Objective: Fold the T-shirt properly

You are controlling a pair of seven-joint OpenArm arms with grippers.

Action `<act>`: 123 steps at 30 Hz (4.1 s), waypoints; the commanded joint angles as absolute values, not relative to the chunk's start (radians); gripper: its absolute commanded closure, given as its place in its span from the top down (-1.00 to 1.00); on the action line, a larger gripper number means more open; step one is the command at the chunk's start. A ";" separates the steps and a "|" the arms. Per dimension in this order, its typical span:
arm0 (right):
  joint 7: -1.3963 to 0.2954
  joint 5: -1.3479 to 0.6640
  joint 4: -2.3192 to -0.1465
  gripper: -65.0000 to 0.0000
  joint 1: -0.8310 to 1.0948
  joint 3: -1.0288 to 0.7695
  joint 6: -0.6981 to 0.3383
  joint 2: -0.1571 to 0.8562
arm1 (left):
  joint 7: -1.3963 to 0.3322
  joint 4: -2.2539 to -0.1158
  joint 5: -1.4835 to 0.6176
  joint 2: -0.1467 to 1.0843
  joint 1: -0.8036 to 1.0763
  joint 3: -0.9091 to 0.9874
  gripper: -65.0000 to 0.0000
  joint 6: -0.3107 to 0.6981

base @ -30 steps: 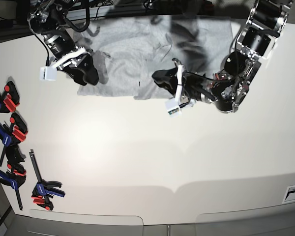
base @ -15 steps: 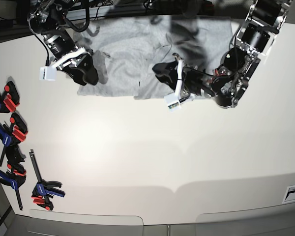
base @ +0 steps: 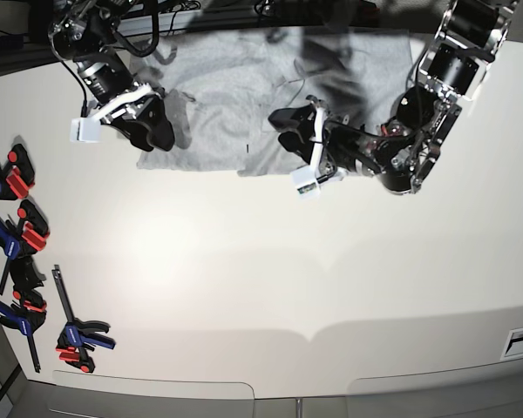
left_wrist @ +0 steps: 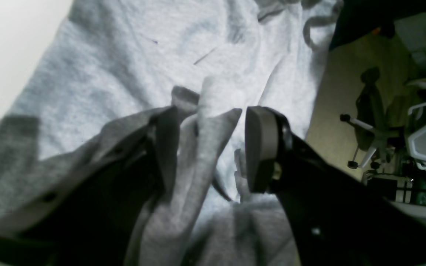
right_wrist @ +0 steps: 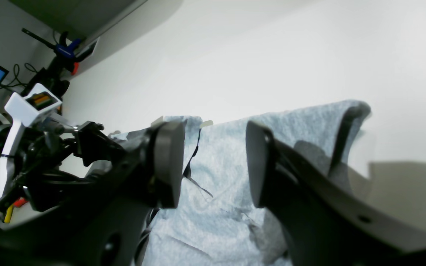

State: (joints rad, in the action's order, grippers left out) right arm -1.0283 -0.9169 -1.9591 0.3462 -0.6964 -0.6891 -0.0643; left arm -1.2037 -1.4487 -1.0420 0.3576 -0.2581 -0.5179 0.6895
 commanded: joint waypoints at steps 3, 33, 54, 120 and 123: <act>-1.002 -0.946 -1.977 -0.21 0.344 -0.699 -0.698 -0.058 | -1.189 -1.468 -1.067 0.358 -0.280 -0.513 -0.18 0.698; -1.002 -0.946 -1.977 -0.21 0.344 -0.699 -0.698 -0.058 | -0.991 -1.468 -0.954 0.346 -0.357 -0.513 -1.00 0.698; -0.914 -0.687 -1.941 0.28 0.344 -0.701 -0.690 0.053 | -0.965 -1.468 -0.908 0.372 -0.354 -0.265 -0.06 0.698; -1.158 -0.928 -2.003 -1.00 0.219 -0.261 -0.698 -0.125 | -0.967 -1.468 -0.776 0.509 0.355 0.294 -1.00 0.591; -1.104 -0.809 -2.003 -1.00 0.219 -0.092 -0.698 -0.157 | -0.967 -1.468 -0.775 0.465 0.369 0.294 -1.00 0.591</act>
